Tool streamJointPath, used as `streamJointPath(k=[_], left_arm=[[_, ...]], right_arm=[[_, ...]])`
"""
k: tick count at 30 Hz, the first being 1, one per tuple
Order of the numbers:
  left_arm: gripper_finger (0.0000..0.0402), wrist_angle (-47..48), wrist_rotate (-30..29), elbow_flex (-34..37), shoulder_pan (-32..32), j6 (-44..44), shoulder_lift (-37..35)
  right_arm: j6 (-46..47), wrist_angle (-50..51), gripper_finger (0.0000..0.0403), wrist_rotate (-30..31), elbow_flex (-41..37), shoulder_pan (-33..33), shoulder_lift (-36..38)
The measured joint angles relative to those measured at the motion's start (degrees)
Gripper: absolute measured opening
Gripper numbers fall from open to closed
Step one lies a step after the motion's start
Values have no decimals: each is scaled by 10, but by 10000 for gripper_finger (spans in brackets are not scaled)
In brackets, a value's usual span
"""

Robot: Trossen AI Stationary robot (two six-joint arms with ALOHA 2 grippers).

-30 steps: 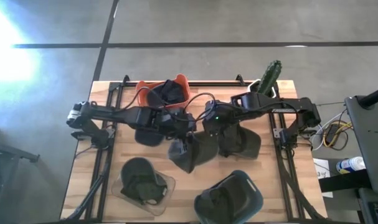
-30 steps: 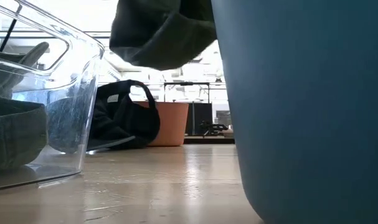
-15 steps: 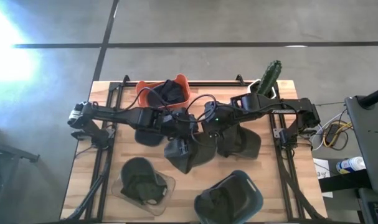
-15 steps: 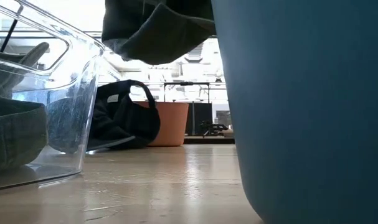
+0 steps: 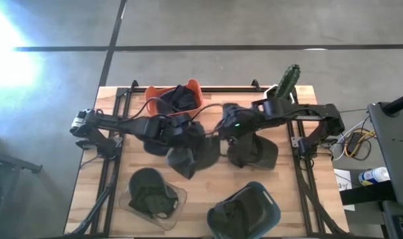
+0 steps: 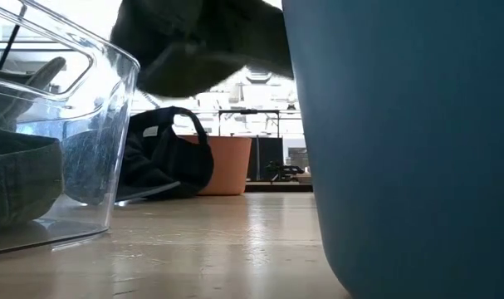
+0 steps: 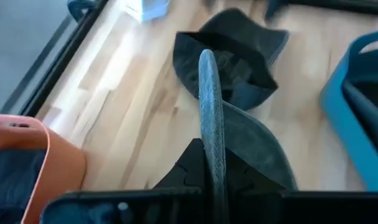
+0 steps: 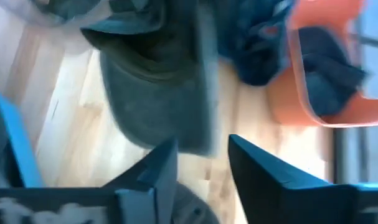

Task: Pick & Place hat
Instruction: Put the gray cap into the transparent bin

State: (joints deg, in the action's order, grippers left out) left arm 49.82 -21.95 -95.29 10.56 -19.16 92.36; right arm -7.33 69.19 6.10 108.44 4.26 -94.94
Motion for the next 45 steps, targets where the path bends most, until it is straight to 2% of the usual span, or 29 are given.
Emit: streamJointPath(k=[6,11,16,19,24,27,33,40,42,45], left_arm=[[7,14,-121,0,64,-65,-49],[7,5,-236,0,120,-102,-85],[7,-5,-327,0,165,-116,-108],[7,-38,-375,0,185,-103,-115],[7,-90,-384,0,198,-35,-119],[7,-102,-388,1,199,-31,-119],[7,-91,-397,0,203,-23,-119],[7,10,-396,0,206,-105,-119],[7,9,-404,0,209,-109,-119],[7,-3,-409,0,210,-90,-119]], right_arm=[[44,-60,200,13,-11,-13,38],[91,-176,221,-78,-37,-32,82],[104,-203,230,-97,-53,-39,80],[121,-229,231,-138,-62,-38,76],[148,-277,229,-185,-71,-38,59],[161,-289,228,-201,-71,-38,54],[164,-288,228,-193,-68,-39,53],[152,-281,228,-112,-57,-45,83],[165,-267,228,-112,-56,-55,87],[186,-255,228,-148,-62,-72,82]])
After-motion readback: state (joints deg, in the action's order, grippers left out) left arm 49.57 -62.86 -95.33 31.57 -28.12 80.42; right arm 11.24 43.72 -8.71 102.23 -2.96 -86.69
